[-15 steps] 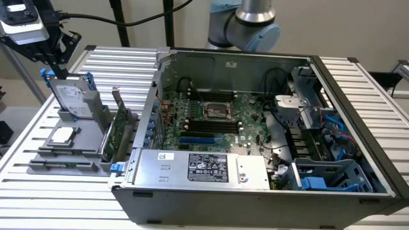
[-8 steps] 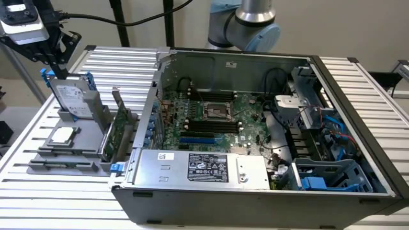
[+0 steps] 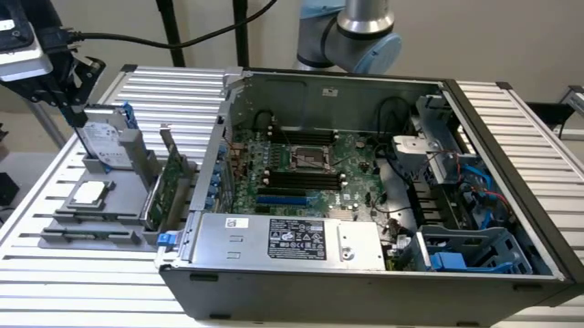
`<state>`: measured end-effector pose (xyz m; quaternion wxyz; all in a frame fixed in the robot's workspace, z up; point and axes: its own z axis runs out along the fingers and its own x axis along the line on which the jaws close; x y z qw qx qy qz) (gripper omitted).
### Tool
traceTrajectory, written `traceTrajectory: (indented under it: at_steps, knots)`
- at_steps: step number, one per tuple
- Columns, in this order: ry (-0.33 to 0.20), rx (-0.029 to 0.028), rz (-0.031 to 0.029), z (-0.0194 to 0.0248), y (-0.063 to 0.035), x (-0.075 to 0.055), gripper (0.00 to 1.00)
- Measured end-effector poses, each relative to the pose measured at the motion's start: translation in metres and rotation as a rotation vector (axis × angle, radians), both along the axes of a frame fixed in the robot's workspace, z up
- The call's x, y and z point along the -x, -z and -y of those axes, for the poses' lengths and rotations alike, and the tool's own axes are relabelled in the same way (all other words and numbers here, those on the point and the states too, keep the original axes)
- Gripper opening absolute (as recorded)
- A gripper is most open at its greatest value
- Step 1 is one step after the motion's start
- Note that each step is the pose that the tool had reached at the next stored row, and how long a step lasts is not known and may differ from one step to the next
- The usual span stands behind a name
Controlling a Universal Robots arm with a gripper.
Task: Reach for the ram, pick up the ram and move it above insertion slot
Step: 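Reach for the ram, then pick up the ram and move it above insertion slot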
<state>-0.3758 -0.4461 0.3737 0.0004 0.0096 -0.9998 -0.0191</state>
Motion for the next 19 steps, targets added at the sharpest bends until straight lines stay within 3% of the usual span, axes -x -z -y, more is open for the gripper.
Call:
traceTrajectory:
  at_steps: [4, 10, 13, 19]
  knots:
    - [0.000, 0.0000, 0.0000, 0.0143, 0.0021, 0.004, 0.11]
    - [0.000, 0.0001, 0.0000, 0.0266, 0.0047, 0.015, 0.11]
    - [-0.001, 0.0000, 0.0001, 0.0300, 0.0053, 0.020, 0.11]
    - [-0.001, 0.0000, 0.0000, 0.0303, 0.0053, 0.021, 0.11]
